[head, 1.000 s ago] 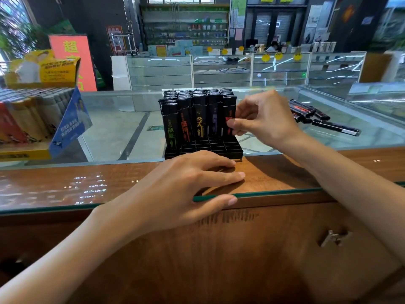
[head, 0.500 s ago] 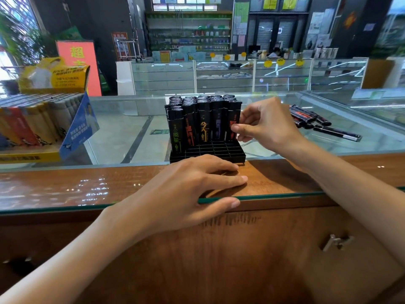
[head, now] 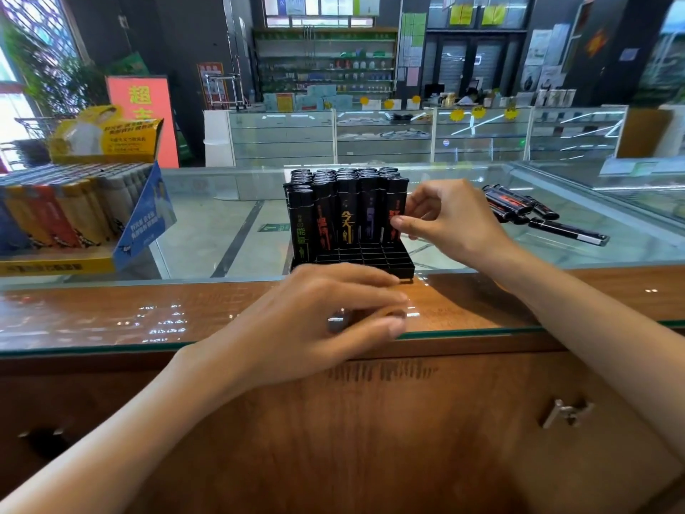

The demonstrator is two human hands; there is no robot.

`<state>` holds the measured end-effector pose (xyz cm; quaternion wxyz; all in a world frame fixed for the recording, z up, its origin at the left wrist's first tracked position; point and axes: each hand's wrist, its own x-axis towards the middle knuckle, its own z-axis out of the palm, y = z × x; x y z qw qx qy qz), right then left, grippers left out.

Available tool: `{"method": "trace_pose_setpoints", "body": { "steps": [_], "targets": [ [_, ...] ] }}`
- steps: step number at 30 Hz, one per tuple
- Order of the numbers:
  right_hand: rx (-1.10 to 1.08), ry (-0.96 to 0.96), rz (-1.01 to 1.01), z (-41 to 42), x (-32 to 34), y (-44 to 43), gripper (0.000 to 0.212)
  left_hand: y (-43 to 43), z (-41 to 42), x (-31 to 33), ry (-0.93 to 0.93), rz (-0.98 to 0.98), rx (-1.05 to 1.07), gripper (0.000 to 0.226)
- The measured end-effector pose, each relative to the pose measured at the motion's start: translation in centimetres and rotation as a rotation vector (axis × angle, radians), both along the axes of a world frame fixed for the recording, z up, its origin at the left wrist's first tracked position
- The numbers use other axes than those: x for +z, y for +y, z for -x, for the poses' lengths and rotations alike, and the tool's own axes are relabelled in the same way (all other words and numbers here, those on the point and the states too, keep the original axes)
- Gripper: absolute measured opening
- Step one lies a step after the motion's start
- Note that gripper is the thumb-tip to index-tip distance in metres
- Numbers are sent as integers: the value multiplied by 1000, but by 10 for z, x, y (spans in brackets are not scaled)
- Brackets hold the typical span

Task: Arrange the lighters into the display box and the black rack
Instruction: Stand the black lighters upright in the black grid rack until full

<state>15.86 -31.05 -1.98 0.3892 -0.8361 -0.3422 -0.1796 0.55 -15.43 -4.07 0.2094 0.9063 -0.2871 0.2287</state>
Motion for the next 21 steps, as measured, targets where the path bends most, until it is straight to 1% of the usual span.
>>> {"method": "trace_pose_setpoints", "body": {
  "steps": [1, 2, 3, 4, 5, 6, 7, 8, 9, 10, 13, 14, 18, 21],
  "targets": [
    [1, 20, -15, 0, 0, -1, 28, 2, 2, 2, -72, 133, 28, 31],
    [5, 41, -35, 0, 1, -3, 32, 7, 5, 5, -182, 284, 97, 28],
    [11, 55, -52, 0, 2, -4, 36, 14, 6, 8, -304, 423, 205, 26],
    [15, 60, -63, 0, 3, -5, 38, 22, 6, 12, -403, 511, 343, 29],
    [17, 60, -64, 0, 4, -5, 40, 30, 5, 17, -447, 525, 497, 37],
    [20, 60, -60, 0, 4, -4, 40, 36, 2, 21, -423, 483, 628, 49],
    [22, 60, -51, 0, 4, -3, 39, 41, -3, 22, -353, 425, 699, 60],
    [23, 59, -41, 0, 4, -1, 38, 42, -8, 22, -278, 382, 722, 68],
    [20, 54, -31, -1, 4, 0, 36, 42, -12, 22, -227, 354, 720, 69],
    [15, 45, -24, -1, 4, 1, 34, 39, -16, 21, -208, 339, 698, 65],
    [11, 18, -8, -2, 4, 1, 29, 35, -23, 18, -228, 316, 635, 37],
    [16, 19, -7, -2, 4, 1, 28, 35, -24, 17, -225, 319, 622, 32],
    [26, 18, -14, -1, 4, 0, 24, 37, -24, 18, -198, 393, 557, 16],
    [21, 30, -26, 0, 5, -1, 24, 36, -23, 18, -194, 418, 538, 10]
  ]
}}
